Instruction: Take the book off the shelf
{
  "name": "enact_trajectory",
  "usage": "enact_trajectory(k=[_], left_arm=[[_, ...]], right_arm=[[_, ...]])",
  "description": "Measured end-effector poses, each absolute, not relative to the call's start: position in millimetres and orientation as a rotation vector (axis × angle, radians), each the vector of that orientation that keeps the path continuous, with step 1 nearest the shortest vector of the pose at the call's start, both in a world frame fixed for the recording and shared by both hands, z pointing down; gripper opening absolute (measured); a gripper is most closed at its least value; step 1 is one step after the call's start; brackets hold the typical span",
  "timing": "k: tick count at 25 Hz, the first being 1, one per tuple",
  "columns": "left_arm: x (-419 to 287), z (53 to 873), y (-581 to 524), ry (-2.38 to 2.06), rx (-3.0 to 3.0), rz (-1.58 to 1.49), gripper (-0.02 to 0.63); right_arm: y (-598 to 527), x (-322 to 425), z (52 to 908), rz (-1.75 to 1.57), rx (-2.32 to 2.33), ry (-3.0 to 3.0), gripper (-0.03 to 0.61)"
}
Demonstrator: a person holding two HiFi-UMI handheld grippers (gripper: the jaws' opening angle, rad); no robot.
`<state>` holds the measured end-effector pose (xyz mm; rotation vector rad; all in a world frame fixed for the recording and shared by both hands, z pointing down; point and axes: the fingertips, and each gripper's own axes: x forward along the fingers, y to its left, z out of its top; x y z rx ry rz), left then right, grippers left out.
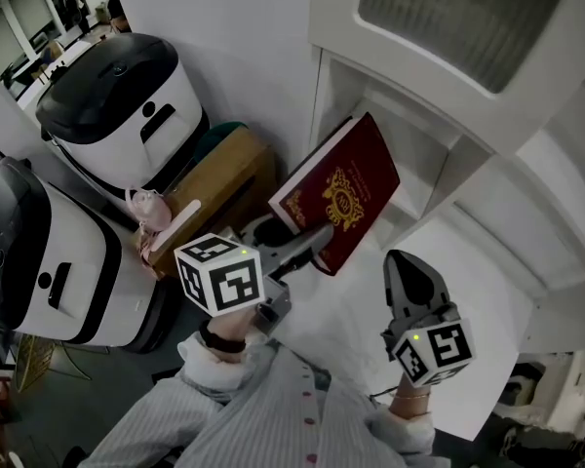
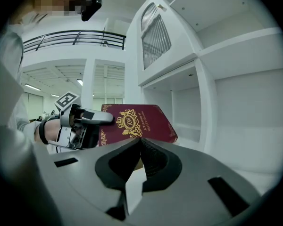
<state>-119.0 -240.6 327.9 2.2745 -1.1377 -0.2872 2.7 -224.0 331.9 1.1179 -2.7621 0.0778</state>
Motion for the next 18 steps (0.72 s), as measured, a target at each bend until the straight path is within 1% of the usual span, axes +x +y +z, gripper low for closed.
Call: enact_trajectory(k=[9,13,18], left_arm=[[-117.5,325.5,-228.5,-1.173,2.351,-0.117,0.249],[-110.6,341.1,-216.3,-1.189,2.378,0.051,0.241],[-97.1,356.4,-207.4,-1.144,2.384,0.122,0.241]], right_arm=[[-229.7,4.4,334.4,0.122,1.133,-2.758,0.014],[-226.3,7.6,339.0,0.153,1.146,-2.757,0.014],[-221.5,16.2,344.6,0.176,1.181,-2.745,0.014]])
